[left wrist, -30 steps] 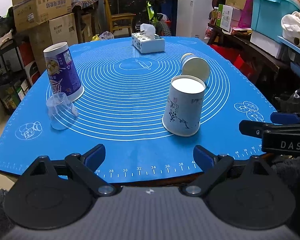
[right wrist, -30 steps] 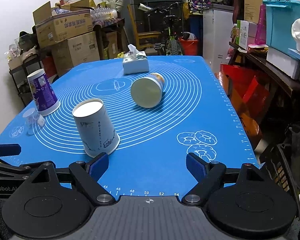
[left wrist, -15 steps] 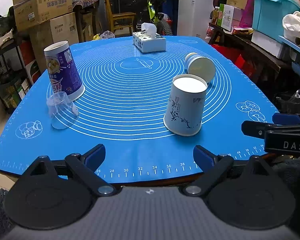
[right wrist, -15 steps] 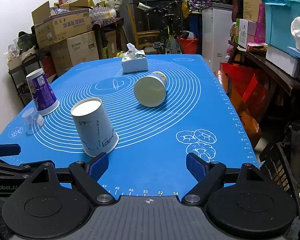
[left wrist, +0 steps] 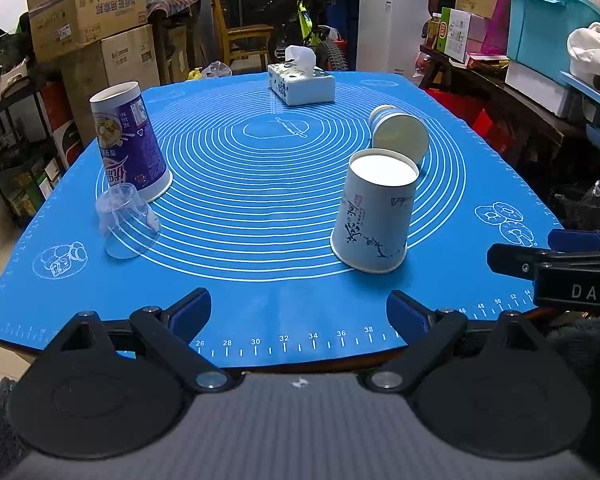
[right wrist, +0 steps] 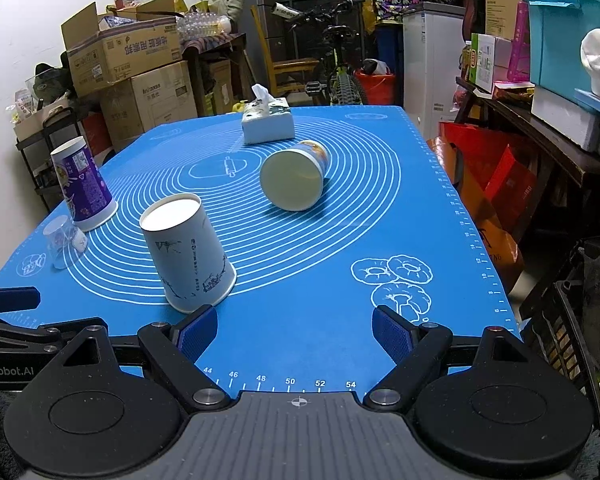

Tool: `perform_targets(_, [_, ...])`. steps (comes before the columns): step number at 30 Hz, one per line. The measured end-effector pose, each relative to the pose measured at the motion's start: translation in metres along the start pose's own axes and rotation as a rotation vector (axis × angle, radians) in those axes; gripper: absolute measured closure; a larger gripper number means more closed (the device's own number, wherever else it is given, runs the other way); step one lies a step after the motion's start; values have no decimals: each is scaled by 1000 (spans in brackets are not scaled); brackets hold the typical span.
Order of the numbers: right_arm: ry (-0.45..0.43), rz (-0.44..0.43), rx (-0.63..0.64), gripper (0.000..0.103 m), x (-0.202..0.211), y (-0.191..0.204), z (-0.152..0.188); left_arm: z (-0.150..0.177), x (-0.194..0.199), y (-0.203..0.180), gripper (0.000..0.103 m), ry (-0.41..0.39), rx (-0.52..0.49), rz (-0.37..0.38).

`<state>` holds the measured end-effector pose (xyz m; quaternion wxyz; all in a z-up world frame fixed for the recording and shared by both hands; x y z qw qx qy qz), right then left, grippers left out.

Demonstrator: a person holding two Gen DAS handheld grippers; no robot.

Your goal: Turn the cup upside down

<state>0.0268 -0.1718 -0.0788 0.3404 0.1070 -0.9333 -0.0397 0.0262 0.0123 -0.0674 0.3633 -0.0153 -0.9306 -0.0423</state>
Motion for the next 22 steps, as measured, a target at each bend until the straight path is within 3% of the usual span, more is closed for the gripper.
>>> perform_targets(22, [-2, 0, -12, 17, 0, -3, 1, 1, -1, -6, 9, 8, -12, 6])
Point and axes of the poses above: each gripper's, at about its wrist camera, not at the fingertips, and x roughly against the way its jaws point, y to its left, z to its underside, the point moved 7 cm from there along -x, roughly the way its jaws point, and after that the axes turned 3 degrees about -z, right-handed, at the moved point
